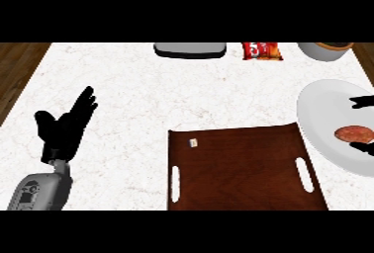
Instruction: Pick the sweet potato from the tray and place it in the plate
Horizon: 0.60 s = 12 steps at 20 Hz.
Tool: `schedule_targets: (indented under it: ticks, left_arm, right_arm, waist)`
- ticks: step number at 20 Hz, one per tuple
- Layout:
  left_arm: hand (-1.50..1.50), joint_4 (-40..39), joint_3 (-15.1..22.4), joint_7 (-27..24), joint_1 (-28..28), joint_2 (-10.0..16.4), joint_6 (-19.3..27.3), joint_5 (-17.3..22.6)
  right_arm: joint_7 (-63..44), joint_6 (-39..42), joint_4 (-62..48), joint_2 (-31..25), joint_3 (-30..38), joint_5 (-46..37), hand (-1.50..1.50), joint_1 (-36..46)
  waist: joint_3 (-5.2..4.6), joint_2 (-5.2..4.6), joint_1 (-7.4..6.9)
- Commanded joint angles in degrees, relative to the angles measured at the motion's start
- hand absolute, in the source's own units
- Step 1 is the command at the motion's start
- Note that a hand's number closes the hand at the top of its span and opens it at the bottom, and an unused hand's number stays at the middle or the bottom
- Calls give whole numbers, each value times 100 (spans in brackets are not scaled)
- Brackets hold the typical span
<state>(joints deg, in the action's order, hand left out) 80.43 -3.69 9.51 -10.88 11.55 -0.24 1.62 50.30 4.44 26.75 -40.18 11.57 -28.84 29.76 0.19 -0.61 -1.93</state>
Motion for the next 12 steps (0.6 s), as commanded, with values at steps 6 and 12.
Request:
schedule_targets:
  ticks: [6,12]
  left_arm:
    - [0,0,-18,-143,188,-79,97,-71]
    - [0,43,-124,90,85,40,-2,48]
  right_arm:
    - [1420,1600,-175,10,684,1099,-150,549]
    - [368,2983,-391,-374,819,1737,-150,484]
  waist:
    - [-7,51,115]
    - [-18,72,199]
